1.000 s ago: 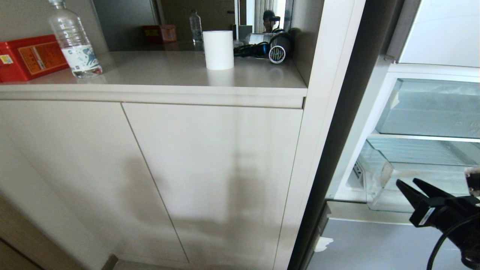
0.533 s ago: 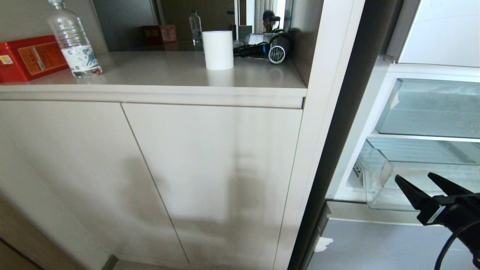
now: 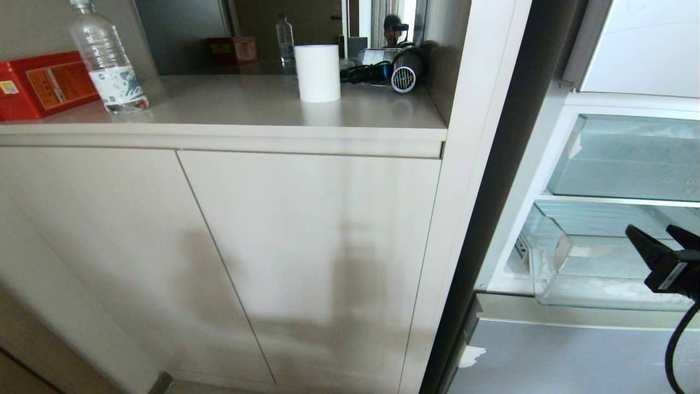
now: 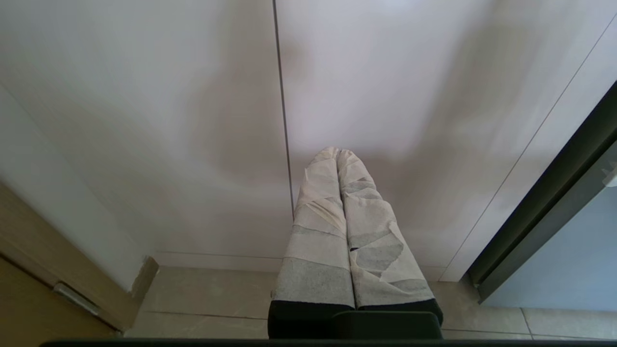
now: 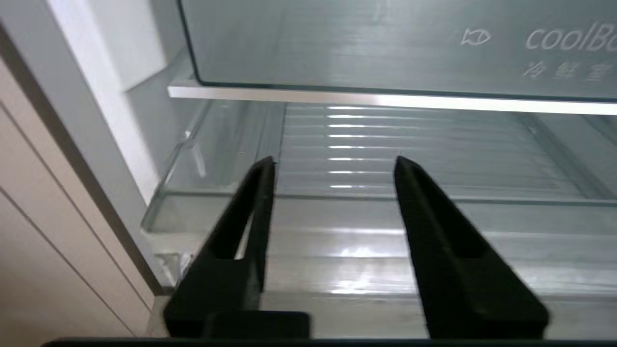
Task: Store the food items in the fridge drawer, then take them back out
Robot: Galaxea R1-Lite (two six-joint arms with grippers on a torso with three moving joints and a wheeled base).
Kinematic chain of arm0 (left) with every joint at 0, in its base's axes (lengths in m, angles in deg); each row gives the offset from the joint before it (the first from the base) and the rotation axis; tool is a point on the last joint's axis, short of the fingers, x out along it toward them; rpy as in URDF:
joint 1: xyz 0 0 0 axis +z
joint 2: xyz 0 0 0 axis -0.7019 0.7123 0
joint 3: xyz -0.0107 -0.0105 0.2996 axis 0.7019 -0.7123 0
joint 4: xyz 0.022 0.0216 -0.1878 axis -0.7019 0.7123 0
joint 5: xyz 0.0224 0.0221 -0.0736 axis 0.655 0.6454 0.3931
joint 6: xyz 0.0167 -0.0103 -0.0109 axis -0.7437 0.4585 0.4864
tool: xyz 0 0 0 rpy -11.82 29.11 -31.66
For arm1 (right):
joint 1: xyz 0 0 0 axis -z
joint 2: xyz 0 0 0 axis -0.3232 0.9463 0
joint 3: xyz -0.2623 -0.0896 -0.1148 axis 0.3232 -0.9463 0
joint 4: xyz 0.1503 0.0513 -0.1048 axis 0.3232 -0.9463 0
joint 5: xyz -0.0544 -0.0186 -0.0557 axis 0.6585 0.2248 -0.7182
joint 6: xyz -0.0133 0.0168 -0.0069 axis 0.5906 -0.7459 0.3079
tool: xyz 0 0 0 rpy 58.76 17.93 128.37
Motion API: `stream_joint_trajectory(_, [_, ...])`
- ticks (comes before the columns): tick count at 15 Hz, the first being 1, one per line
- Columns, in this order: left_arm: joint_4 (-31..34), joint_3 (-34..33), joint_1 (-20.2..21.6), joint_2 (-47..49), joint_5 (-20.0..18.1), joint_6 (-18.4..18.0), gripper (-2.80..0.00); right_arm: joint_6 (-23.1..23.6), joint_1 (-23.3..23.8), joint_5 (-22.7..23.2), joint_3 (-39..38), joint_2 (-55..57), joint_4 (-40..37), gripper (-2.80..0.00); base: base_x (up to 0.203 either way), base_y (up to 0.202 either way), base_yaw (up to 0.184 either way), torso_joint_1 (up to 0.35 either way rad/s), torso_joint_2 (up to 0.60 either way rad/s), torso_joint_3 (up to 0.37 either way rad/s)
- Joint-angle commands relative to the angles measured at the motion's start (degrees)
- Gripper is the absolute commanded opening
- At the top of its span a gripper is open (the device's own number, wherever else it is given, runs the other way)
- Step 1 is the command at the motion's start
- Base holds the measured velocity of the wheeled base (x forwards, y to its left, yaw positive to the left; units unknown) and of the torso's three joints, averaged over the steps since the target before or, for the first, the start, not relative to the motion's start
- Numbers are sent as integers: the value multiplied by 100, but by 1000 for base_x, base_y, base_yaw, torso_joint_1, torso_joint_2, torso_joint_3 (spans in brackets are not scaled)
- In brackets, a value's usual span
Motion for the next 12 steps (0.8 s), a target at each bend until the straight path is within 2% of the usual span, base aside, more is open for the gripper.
stream_joint_trajectory(1, [0,0,2,-2,4,0,-280,6,119,9,551,-496,-1403,-280,0,0,0,0,0,0])
stream_joint_trajectory(4, [5,0,2,-2,4,0,-280,-44,164,91,1889,-895,-3867,-280,0,0,0,0,0,0])
stream_joint_trajectory(6, [5,0,2,-2,4,0,-280,-85,189,130,2508,-819,-4982,-280,0,0,0,0,0,0])
stream_joint_trajectory(9, [5,0,2,-2,4,0,-280,-87,427,140,2726,-381,-5107,-280,0,0,0,0,0,0])
stream_joint_trajectory(12, [4,0,2,-2,4,0,-280,-95,466,166,2805,55,-5034,-280,0,0,0,0,0,0])
